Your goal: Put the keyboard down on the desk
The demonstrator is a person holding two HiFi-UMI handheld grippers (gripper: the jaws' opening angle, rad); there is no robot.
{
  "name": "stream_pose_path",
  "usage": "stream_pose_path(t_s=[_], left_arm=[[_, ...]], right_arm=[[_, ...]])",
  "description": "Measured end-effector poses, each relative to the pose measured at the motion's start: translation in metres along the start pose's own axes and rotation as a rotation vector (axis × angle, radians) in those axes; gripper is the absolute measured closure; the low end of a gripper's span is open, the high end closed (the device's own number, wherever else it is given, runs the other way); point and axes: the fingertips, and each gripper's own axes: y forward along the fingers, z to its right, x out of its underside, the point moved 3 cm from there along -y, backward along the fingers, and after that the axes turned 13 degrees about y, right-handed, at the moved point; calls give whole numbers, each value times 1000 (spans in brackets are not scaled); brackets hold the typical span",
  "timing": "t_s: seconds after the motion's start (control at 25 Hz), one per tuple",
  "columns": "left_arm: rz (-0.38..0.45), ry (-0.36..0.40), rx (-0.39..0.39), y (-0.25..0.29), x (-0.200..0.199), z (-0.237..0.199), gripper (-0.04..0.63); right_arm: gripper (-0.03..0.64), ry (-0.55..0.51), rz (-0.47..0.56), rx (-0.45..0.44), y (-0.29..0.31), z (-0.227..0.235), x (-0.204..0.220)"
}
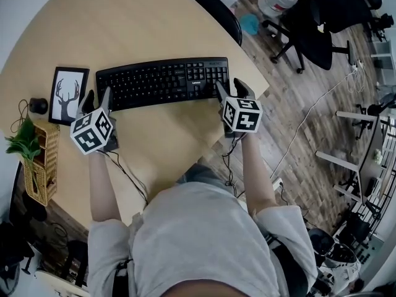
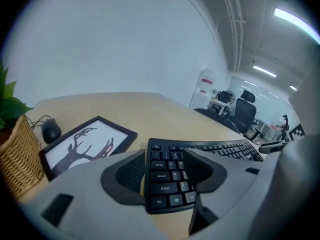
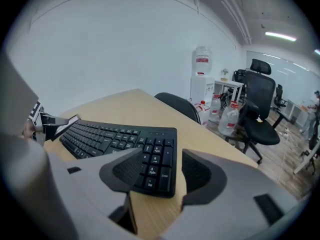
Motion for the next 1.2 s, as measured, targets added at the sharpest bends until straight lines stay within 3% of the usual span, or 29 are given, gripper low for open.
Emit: stream_pose_path(t_s=[0.08,0.16,0.2,0.28,0.6,0.76,1.2], left_arm=[[29,21,-30,-12,-8,2,414],[57,42,-65,-25,-15,4,499],[75,48,-72,-31,-19,6,556],[113,53,-64,-43,-25,12,582],[224,92,-66,-92,-45,36,586],[276,152,-92,-118,-56,51,586],[441,204,-122,-197,-75,95,585]], right_arm=[[398,-2,35,-18,-12,-3,-5],[558,-12,77,-13,-25,-6,-11],[589,-20,93,-12,-31,-8,-13],[601,-35,122,-31,-43,-13,-17],[604,-40,232,-141,-90,-29,-29],[604,-33,272,-195,-114,-35,-34],[603,-105,376,-229,-187,-37,-39]])
